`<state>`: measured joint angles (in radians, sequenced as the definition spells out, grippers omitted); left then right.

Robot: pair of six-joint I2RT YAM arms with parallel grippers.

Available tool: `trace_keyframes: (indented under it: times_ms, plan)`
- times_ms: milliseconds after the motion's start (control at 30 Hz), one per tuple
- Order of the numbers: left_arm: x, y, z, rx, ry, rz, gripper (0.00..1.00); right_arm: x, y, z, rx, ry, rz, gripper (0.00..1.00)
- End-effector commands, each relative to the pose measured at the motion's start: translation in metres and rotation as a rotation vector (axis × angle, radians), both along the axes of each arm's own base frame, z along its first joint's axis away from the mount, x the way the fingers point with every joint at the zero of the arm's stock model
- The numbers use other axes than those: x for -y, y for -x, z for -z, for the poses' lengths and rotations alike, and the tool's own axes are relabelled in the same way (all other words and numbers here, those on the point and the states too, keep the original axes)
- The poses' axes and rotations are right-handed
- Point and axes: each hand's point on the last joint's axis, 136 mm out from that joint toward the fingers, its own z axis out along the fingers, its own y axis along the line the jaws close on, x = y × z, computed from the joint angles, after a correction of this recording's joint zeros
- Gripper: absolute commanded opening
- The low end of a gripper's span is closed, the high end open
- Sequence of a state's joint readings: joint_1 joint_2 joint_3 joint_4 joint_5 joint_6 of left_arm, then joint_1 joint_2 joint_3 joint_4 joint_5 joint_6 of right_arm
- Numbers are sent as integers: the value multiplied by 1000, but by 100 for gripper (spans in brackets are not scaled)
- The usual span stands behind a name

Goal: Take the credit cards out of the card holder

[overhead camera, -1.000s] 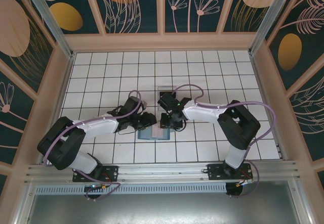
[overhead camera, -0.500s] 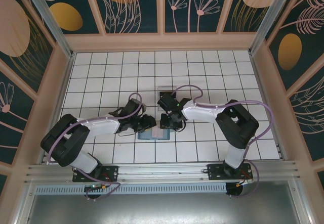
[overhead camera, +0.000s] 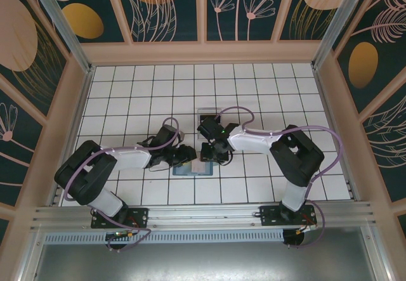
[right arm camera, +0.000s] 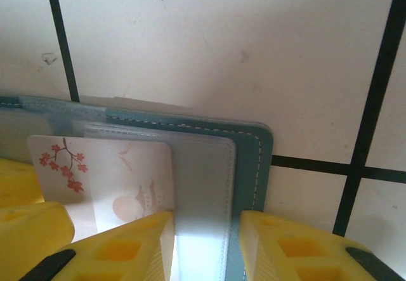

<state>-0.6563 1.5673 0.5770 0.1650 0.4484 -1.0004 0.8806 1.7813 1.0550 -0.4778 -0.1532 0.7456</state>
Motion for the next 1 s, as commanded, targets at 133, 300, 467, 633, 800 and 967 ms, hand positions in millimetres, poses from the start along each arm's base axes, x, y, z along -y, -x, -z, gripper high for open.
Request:
trace_keyframes:
  times_ms: [133,300,467,633,800,967]
  plan:
    - [-2,15,13,-45,7,33,27,15,14,26,-55,84,-3,34]
    - [-2,14,12,-38,20,27,20,16,15,26,-58,88,-4,34]
    - [-5,15,10,-25,12,17,14,17,16,27,-58,92,0,34]
    - [-12,16,5,-4,-8,6,12,21,14,26,-49,104,9,34]
    - [-20,18,-3,28,-36,7,9,23,13,24,-43,109,13,34]
    - [-27,19,-10,55,-71,17,7,25,12,22,-37,113,13,35]
